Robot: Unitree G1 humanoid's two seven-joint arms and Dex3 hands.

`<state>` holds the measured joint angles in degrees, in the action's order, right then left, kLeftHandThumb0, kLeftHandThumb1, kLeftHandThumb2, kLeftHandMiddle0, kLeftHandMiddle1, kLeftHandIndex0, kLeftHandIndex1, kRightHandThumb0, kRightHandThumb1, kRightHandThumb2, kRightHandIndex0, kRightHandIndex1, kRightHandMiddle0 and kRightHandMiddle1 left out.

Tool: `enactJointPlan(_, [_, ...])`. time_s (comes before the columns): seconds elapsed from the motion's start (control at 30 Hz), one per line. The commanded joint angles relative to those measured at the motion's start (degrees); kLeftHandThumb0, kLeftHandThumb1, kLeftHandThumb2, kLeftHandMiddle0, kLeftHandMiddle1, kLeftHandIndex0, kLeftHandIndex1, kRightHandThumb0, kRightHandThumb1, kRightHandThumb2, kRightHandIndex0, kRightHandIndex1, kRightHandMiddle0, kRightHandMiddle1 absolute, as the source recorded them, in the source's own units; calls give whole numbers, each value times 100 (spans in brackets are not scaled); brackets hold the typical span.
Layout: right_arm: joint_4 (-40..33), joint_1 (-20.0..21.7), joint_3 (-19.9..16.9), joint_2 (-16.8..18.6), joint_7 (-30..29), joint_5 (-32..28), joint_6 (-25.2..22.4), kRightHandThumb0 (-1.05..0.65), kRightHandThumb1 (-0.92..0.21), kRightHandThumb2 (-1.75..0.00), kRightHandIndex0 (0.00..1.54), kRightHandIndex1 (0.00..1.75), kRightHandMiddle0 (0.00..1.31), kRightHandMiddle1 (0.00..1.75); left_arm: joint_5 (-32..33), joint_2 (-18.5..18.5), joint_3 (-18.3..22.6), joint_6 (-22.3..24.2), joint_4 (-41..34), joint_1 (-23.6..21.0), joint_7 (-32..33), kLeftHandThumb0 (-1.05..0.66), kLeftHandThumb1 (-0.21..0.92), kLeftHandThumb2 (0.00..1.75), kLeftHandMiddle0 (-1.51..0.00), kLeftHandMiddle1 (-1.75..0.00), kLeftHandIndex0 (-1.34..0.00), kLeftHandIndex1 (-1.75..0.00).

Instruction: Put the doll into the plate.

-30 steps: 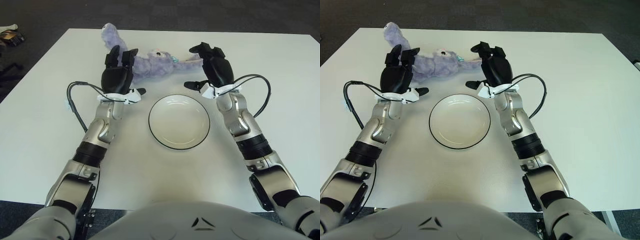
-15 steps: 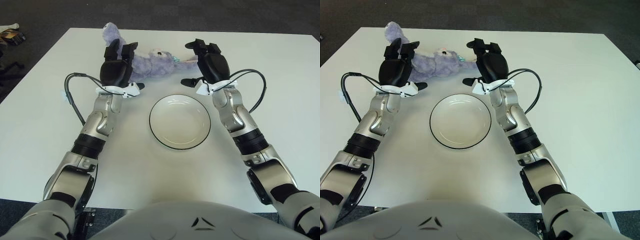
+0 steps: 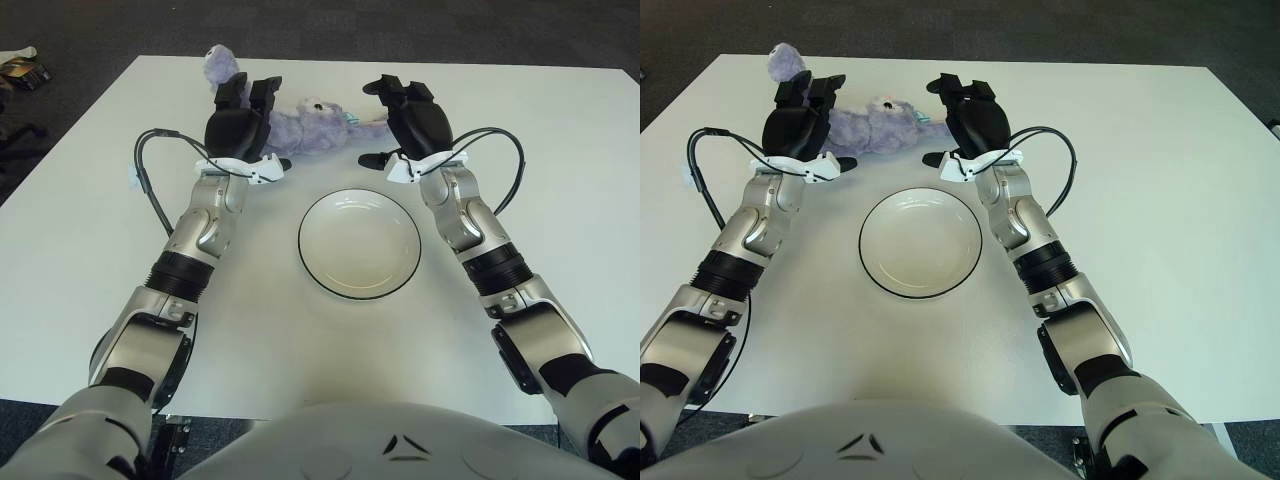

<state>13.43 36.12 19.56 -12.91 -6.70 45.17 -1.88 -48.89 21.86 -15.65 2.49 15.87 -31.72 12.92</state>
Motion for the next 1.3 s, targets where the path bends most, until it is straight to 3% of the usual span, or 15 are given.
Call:
enactJointPlan(0.0, [76,102,-22,-14,-18,-95,75,-74,-47,-76,9,72,0,83,-132,81,-104,53,153,-208,-26,-40,16,103,0,-46,0,-56])
enactJointPlan(0.5, [158,134,-6,-44,10,-193,127,-80,-53,-69,6,55,0,81,-570,127,-717,-209,1646,-1103,570,-42,16,105,0,-34,0,-61])
enactJointPlan(0.83, [42,164,-37,7,124,-177,-110,-81,-55,-67,8,53,0,81,-685,-57,-1202,-423,3448,-1855,1140,-37,15,108,0,-34,0,-60])
enactJointPlan(1.27, [-75,178,-74,-17,307,-343,-95,-81,-56,-66,14,56,0,80,-715,-170,-1654,-253,4160,-2246,1080,-28,11,113,0,-22,0,-52])
